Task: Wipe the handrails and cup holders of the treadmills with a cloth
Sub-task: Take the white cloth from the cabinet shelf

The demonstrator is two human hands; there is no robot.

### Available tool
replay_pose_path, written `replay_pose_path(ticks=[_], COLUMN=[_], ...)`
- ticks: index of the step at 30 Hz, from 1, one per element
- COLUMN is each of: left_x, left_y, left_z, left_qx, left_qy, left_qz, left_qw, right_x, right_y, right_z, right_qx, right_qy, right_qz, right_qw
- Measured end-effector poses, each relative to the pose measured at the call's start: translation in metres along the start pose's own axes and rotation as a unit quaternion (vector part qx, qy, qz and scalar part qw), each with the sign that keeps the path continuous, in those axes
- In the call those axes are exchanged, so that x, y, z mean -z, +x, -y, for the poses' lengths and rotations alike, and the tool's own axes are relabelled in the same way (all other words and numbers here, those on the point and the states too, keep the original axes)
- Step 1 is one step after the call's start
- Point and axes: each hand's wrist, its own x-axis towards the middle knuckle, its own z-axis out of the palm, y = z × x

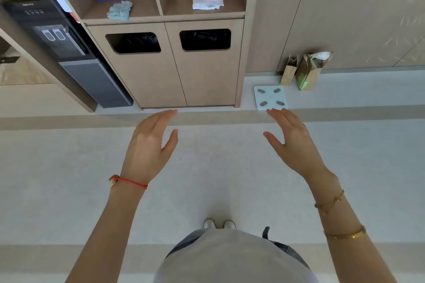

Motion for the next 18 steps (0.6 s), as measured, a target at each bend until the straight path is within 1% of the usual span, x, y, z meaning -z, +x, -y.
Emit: replay_pose_path(ticks=[3, 9, 14, 18], left_x=[-0.006, -0.021, -0.038, -0.054], left_y=[0.002, 0.019, 0.062, 0.118], left_z=[0.003, 0.016, 0.041, 0.074], left_qx=[0.014, 0.046, 0.056, 0.061], left_qy=[-0.007, -0.004, -0.002, -0.002], left_qz=[-0.016, -0.010, -0.006, -0.010], left_qw=[1.000, 0.999, 0.998, 0.998], right_x=[0.000, -0.010, -0.026, -0.043], right_y=[0.006, 0.031, 0.087, 0.154], right_z=[-0.008, -0.020, -0.026, -0.031], right_qx=[-0.003, -0.022, -0.025, -0.039], right_qy=[0.005, 0.019, 0.025, 0.028], right_qz=[0.000, 0.034, 0.044, 0.048], right_qw=[1.000, 0.999, 0.998, 0.998])
